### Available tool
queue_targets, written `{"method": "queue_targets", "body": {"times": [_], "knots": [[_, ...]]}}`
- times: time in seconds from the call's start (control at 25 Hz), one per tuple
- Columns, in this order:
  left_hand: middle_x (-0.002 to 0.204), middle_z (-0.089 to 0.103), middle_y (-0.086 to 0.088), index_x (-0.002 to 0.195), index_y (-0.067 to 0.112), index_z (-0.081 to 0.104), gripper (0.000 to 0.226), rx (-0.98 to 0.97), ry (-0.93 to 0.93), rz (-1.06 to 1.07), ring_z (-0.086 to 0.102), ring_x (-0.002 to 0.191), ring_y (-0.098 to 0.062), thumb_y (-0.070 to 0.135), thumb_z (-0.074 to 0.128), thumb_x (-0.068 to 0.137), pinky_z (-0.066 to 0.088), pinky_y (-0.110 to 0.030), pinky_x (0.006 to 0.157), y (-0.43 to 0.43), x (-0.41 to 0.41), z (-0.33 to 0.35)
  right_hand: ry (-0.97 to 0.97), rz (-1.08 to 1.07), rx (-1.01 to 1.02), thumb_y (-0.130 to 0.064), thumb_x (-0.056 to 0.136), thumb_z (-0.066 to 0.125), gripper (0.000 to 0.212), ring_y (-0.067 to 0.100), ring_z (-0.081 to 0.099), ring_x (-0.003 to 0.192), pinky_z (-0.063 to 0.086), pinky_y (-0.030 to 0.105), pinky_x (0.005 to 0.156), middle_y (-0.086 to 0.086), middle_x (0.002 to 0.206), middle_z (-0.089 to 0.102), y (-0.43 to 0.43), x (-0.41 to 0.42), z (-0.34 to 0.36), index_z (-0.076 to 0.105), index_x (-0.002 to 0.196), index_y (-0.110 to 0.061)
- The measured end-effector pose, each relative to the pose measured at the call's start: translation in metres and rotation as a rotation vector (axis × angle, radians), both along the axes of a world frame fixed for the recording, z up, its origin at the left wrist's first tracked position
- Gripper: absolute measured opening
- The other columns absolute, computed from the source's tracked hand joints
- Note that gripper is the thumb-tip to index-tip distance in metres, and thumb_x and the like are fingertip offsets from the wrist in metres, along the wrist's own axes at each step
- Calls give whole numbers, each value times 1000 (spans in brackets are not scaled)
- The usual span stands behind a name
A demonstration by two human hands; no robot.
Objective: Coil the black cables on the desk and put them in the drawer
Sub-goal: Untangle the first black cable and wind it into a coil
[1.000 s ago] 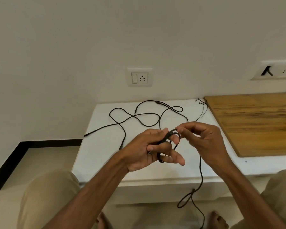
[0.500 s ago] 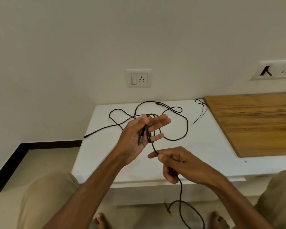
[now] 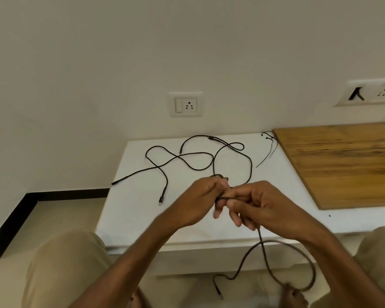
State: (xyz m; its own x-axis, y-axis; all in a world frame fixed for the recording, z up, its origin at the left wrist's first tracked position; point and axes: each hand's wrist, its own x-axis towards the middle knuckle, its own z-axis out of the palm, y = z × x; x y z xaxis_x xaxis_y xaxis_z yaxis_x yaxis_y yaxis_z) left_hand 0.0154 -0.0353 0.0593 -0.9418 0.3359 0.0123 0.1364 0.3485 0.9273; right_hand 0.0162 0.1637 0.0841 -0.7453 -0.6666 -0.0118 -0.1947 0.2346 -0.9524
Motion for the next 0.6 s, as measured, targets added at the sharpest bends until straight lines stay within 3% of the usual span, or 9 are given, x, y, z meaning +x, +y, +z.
{"method": "queue_targets", "body": {"times": [0.12,0.24,0.32,0.4,0.44,0.48,0.6], "knots": [[57,41,-10,81,-6,54,49,90,-75,-28,40,49,-9,23,29,112,33,-25,59,-2,0,5,212,-190,-16,-14,96,67,14,10,61,50,53,28,52,2,74,76,-1,-2,-1,80,97,-19],[50,31,-1,77,10,59,55,107,-117,-74,61,60,-16,33,24,112,37,-25,66,-2,2,10,340,-328,-7,-26,87,75,8,15,70,59,57,30,53,-6,74,77,1,-6,-6,78,93,-24],[49,24,5,68,17,51,51,97,-161,-130,66,66,-18,37,32,110,36,-31,70,-3,4,10,366,-374,34,-32,83,77,12,16,72,64,58,28,55,-9,74,77,5,-11,-9,77,94,-27],[49,21,6,66,19,41,47,157,-222,-215,66,67,-20,36,35,110,44,-48,88,-7,3,9,397,-381,74,-30,87,75,11,15,72,71,60,29,61,-10,76,76,10,-15,-13,77,97,-27],[47,20,7,67,19,39,47,217,-274,-255,66,68,-21,34,33,111,42,-62,101,-11,3,10,436,-378,103,-27,90,72,10,13,73,76,59,27,65,-12,78,76,12,-17,-15,78,98,-27],[46,20,8,68,18,38,46,290,-333,-284,66,69,-21,31,30,112,36,-67,110,-13,3,11,479,-373,144,-25,93,70,10,10,72,79,58,24,69,-15,80,75,12,-19,-17,78,99,-27],[44,18,9,70,16,39,45,523,-456,-296,69,74,-23,26,25,112,33,-66,114,-14,6,20,524,-363,297,-20,102,57,18,4,67,82,52,19,72,-19,80,69,6,-20,-23,72,102,-30]]}}
